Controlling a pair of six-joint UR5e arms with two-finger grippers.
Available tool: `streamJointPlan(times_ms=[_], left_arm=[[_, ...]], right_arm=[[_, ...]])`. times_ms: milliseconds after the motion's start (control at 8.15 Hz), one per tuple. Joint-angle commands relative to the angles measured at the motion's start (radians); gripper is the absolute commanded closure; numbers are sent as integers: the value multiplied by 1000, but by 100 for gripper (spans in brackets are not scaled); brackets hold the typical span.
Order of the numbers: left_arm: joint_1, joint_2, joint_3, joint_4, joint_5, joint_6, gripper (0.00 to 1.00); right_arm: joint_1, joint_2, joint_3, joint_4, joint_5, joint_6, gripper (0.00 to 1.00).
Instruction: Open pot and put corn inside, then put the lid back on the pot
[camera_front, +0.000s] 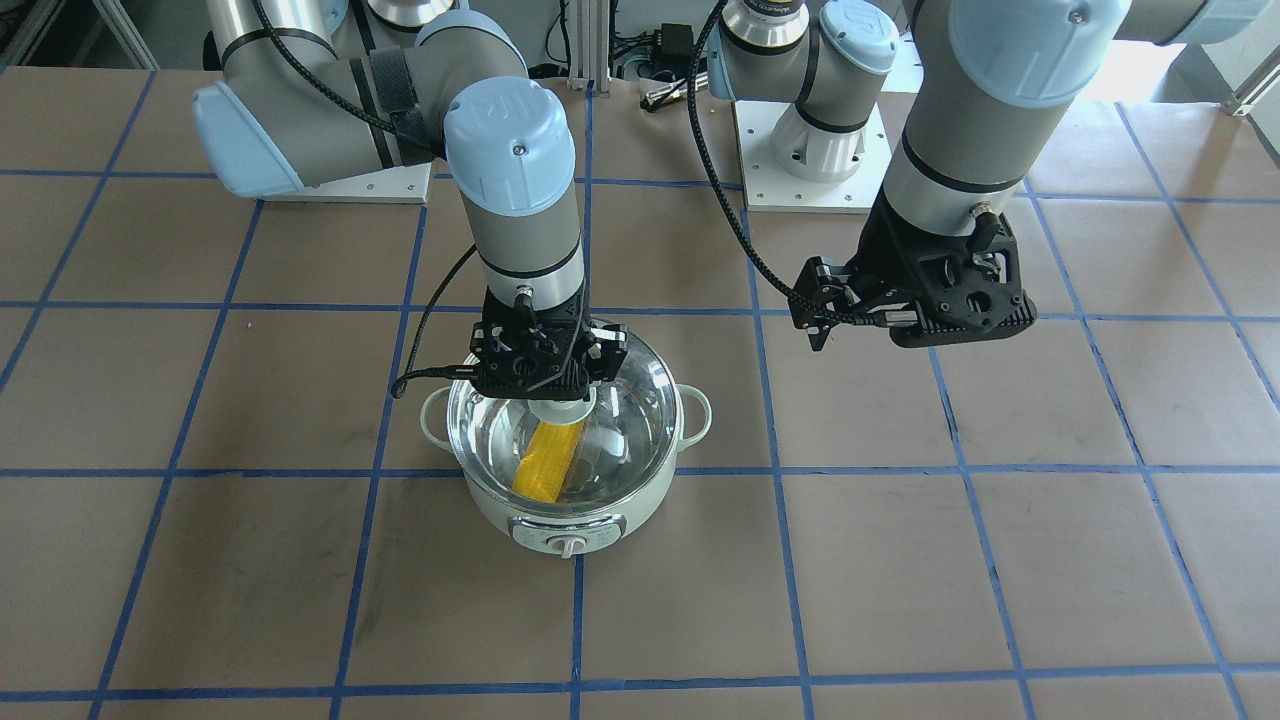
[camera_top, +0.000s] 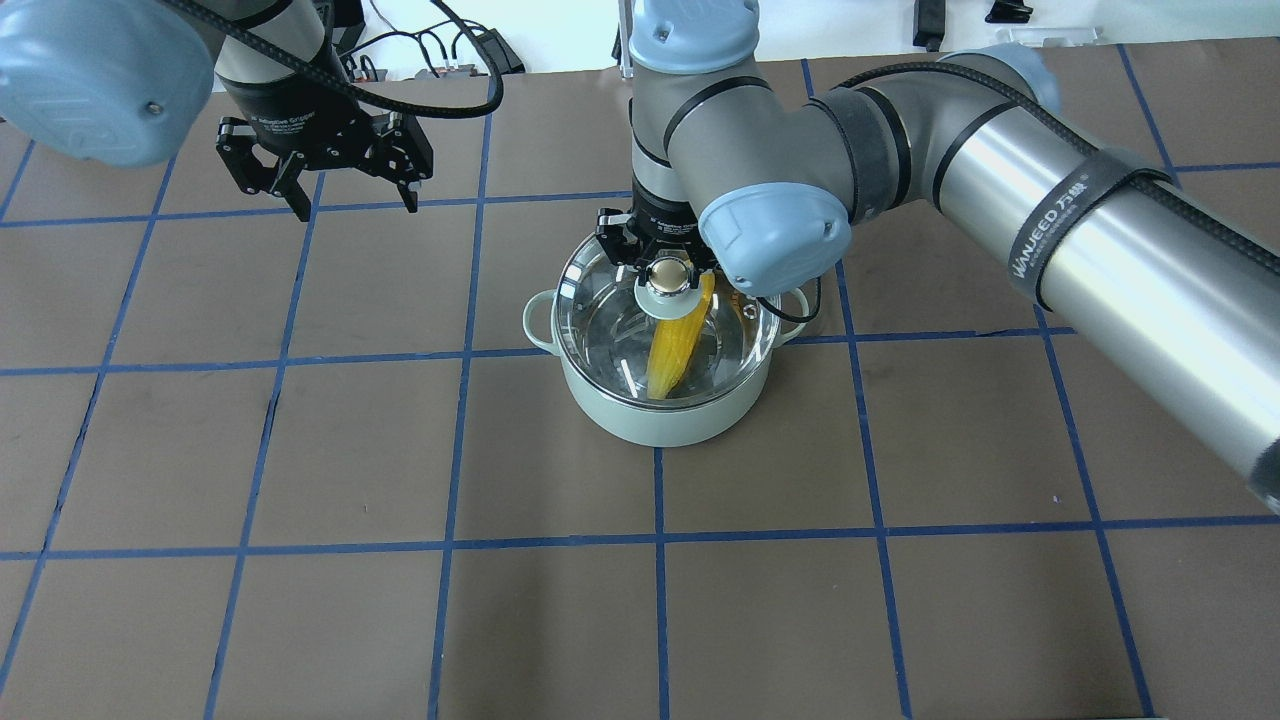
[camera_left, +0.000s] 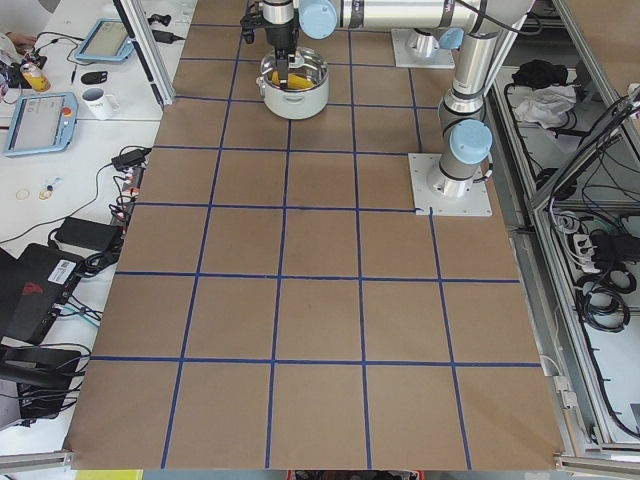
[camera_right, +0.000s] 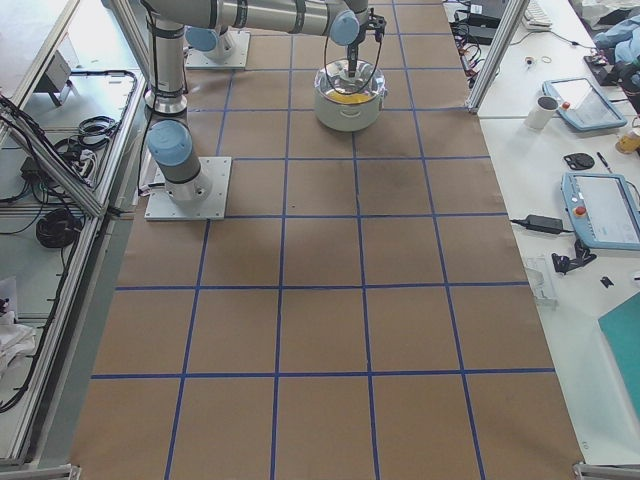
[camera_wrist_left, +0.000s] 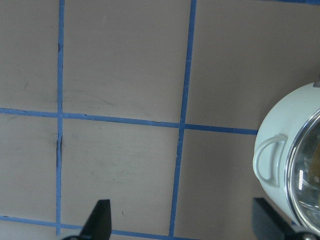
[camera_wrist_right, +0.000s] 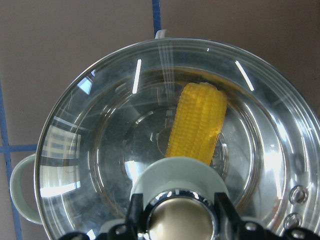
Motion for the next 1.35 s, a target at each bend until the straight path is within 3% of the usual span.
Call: streamJointPlan(times_ms=[0, 1227], left_arm=[[-2, -1, 0, -1, 2, 0, 0], [2, 1, 0, 2, 8, 1, 0]], right_arm=[[0, 0, 0, -1, 1, 3, 62], [-2, -6, 0, 18, 1, 40, 55]])
